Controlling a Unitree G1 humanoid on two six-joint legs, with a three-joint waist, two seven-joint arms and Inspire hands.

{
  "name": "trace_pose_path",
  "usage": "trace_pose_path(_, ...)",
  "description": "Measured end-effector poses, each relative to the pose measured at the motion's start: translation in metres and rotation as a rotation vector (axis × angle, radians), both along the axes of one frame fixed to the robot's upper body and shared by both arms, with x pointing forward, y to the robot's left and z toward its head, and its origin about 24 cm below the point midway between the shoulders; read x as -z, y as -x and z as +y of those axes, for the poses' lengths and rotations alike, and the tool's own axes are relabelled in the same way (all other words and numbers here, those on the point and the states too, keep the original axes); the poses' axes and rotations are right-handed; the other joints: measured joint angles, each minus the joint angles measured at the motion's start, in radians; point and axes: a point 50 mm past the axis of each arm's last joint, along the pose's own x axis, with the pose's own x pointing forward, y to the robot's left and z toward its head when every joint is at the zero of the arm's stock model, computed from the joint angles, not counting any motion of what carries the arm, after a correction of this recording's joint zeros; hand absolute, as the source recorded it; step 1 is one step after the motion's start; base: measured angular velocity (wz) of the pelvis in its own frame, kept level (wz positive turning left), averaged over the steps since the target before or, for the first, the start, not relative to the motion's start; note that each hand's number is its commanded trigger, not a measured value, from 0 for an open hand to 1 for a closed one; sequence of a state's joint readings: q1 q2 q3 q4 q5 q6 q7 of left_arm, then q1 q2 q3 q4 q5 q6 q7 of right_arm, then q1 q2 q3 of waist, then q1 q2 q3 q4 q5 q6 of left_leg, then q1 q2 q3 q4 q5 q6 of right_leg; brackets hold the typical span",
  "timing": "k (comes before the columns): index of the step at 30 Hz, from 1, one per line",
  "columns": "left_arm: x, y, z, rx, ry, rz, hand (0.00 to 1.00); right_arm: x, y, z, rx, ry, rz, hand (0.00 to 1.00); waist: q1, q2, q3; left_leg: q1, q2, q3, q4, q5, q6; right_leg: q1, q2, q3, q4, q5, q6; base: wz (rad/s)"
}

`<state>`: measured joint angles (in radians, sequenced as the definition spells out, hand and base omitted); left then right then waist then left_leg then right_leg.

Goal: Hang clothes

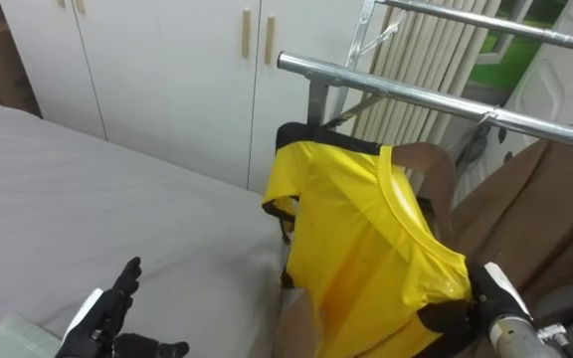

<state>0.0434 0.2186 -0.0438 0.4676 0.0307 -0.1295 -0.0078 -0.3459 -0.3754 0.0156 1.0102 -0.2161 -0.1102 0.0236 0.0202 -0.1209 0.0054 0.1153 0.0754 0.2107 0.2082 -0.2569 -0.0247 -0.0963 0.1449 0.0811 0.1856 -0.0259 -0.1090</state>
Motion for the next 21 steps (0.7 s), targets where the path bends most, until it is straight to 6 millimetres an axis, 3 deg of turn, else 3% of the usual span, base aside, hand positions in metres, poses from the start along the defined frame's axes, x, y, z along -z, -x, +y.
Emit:
trace_pose_path(3,-0.0004,-0.0004,-0.0002,0.001,0.000,-0.003,0.00,0.0022,0.0026,0.0006,0.015,0.009,-0.013,1.00,-0.002,-0.001,-0.0002,0.004,0.001,0.000,-0.004,0.000,0.000,0.005,0.000,-0.004,-0.001,0.006,-0.010,0.00)
trace_pose_path(21,0.0001,-0.0005,-0.0016,0.009,0.000,-0.003,0.00,0.0043,0.0048,0.0029,0.015,0.047,-0.033,1.00,0.010,0.005,0.0047,0.016,0.002,0.001,-0.021,0.000,0.000,0.013,0.004,-0.001,-0.016,0.005,-0.010,0.00)
